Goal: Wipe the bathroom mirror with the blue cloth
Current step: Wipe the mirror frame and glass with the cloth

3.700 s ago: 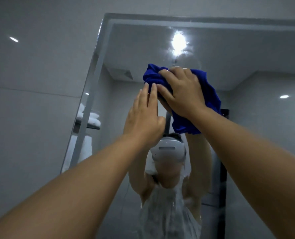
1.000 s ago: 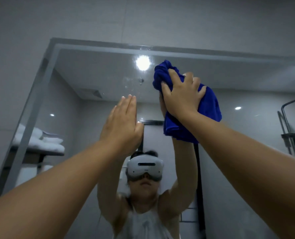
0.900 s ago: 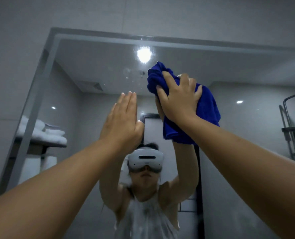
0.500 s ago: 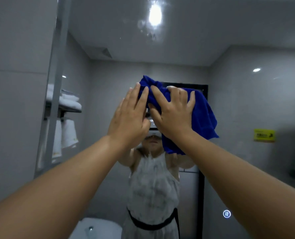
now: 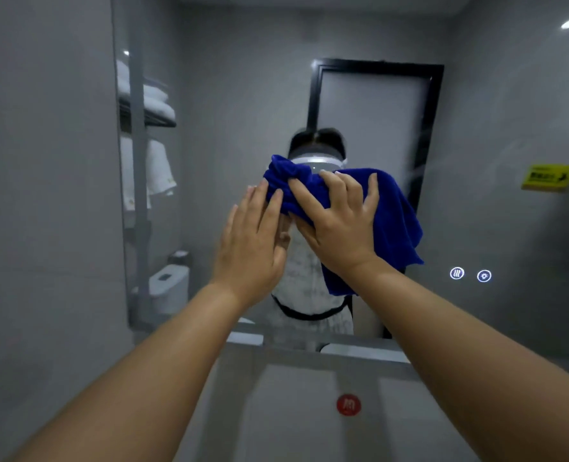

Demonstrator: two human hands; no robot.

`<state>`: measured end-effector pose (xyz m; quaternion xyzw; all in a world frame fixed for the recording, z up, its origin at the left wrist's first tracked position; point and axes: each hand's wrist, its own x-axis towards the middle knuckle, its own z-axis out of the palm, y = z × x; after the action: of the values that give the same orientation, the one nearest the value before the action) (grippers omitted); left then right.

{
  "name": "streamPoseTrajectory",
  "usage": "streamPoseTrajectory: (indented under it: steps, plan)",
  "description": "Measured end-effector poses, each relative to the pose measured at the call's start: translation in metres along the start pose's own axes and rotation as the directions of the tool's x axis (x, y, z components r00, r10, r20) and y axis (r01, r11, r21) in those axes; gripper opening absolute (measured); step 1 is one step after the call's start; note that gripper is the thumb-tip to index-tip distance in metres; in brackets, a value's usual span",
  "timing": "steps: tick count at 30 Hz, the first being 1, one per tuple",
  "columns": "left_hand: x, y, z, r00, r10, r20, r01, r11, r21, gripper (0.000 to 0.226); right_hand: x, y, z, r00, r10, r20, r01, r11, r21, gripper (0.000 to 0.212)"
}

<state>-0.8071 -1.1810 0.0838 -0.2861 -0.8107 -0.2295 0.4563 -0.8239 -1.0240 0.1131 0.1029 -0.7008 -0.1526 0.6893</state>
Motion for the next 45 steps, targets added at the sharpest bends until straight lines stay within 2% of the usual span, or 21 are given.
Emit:
streamPoseTrajectory:
  steps: [4,8,12,18,22,26,28,34,37,45]
  plan:
    - [-0.032,0.0,0.012,0.997,-0.068,0.035,0.066,0.997,0.039,0.064,-0.031,-0.016,0.001,0.999,-0.031,0.015,0.031,0.999,0.015,0.035]
    - [-0.075,-0.007,0.025,0.983,-0.155,0.099,0.144,0.984,0.109,0.069,-0.071,-0.033,0.006,0.993,-0.112,0.019,0.112,0.993,0.033,0.047]
    - [-0.118,-0.015,0.035,0.966,-0.204,0.156,0.17,0.963,0.208,0.068,-0.106,-0.055,0.007,0.983,-0.18,0.04,0.176,0.981,0.077,0.048]
    - [-0.156,-0.006,0.037,0.882,-0.366,0.298,0.304,0.923,0.235,0.07,-0.14,-0.079,0.008,0.969,-0.241,0.06,0.23,0.962,0.15,0.044]
    - [-0.179,-0.002,0.036,0.803,-0.443,0.4,0.362,0.894,0.265,0.073,-0.155,-0.078,0.008,0.928,-0.367,0.059,0.352,0.919,0.175,0.043]
    - [-0.175,-0.005,0.029,0.825,-0.413,0.385,0.354,0.909,0.219,0.074,-0.134,-0.066,0.008,0.856,-0.517,-0.004,0.502,0.829,0.246,0.038]
    - [-0.166,-0.006,0.022,0.841,-0.406,0.359,0.374,0.914,0.156,0.076,-0.105,-0.059,0.009,0.868,-0.495,-0.046,0.488,0.831,0.267,0.034]
    - [-0.149,-0.021,0.015,0.871,-0.409,0.274,0.411,0.91,0.052,0.079,-0.011,-0.073,0.022,0.965,-0.259,-0.039,0.262,0.955,0.141,0.041]
    - [-0.156,-0.025,0.02,0.83,-0.493,0.26,0.504,0.864,0.028,0.077,-0.01,-0.096,0.027,0.989,-0.149,-0.006,0.148,0.981,0.128,0.042]
    - [-0.169,-0.005,0.036,0.724,-0.63,0.279,0.658,0.753,-0.005,0.089,-0.108,-0.107,0.022,0.918,-0.395,0.02,0.373,0.882,0.289,0.031]
